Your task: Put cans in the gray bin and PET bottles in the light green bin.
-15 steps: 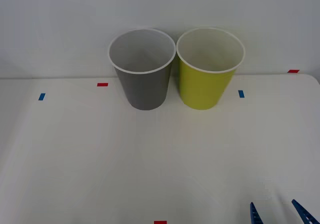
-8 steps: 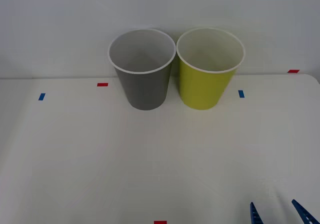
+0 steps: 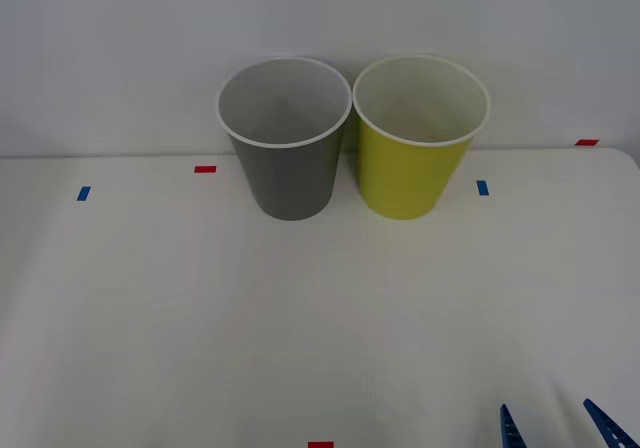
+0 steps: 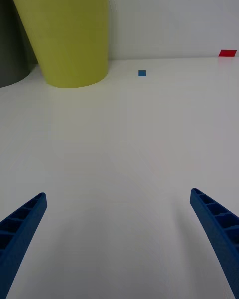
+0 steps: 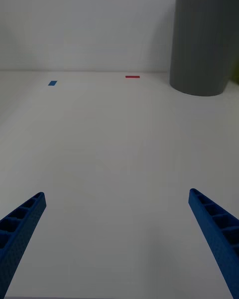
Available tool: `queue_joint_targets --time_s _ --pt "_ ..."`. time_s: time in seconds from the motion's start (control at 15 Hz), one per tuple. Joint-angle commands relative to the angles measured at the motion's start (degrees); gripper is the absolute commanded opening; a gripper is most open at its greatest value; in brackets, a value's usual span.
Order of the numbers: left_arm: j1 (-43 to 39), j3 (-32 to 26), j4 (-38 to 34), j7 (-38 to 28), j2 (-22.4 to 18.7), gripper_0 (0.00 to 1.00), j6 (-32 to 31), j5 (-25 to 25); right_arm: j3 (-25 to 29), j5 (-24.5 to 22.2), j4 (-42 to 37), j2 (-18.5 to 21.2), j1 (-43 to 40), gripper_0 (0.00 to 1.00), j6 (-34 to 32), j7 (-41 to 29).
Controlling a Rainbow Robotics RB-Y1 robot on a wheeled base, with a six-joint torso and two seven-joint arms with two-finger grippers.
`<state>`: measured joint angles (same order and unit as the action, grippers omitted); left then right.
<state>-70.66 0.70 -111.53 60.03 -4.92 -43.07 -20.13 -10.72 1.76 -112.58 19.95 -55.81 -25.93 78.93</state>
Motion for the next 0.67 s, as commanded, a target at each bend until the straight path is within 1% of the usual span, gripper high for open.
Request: queue_joint_targets --time_s 0.07,0.67 --pt "0.0 0.0 0.0 0.0 0.0 1.00 0.0 0.0 0.0 0.0 0.0 0.0 0.0 1.00 0.0 0.0" --pt "0.0 0.0 0.0 0.0 0.0 1.00 0.0 0.0 0.0 0.0 0.0 0.0 0.0 1.00 0.0 0.0"
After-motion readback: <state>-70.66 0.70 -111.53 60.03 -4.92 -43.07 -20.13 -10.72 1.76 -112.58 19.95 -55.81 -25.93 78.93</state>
